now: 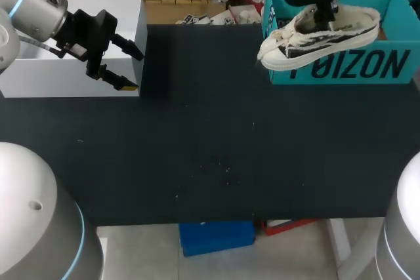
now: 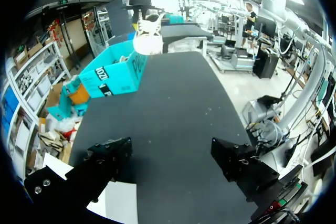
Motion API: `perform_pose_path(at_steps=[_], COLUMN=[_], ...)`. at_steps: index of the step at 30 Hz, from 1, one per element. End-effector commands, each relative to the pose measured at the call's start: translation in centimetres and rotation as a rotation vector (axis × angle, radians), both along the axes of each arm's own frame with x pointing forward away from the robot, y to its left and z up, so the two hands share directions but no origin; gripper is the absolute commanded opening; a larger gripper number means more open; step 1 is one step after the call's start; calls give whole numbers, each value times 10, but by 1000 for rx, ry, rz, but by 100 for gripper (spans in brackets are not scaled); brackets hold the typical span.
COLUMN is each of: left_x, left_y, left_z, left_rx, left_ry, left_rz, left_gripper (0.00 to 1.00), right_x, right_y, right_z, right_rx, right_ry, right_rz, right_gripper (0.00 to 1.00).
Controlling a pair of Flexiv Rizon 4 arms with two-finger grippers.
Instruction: Take the shoe out of the shoebox, open the shoe tongue, remove and reinsert the insole, then place the shoe into the shoebox
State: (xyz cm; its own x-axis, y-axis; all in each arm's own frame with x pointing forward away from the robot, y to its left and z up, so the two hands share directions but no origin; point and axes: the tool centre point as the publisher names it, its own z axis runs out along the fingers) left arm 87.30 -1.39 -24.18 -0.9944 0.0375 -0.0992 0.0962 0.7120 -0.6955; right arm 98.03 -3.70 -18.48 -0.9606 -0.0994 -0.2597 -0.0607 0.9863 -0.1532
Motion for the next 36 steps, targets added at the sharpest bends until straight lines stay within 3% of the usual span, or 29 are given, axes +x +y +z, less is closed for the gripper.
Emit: perform_pose_path(at_steps=[1,15,23,36], left_x=[0,0,0,0], left_y=[-1,-1,-1,-1], left_z=[-1,-1,-1,-1], left_rx=[1,1,1,1], left_ry=[-3,-3,-3,-3], left_rz=[1,1,1,1], left_gripper=[100,100,100,100], right_x=[2,2,29,92], right_y=[-2,-2,-23,-90], right_z=[5,5,-5,-8], right_rx=[8,8,34,111], right_ry=[10,10,-29,-19], right_rz=[1,1,-41,-48], right_gripper=[0,0,0,0])
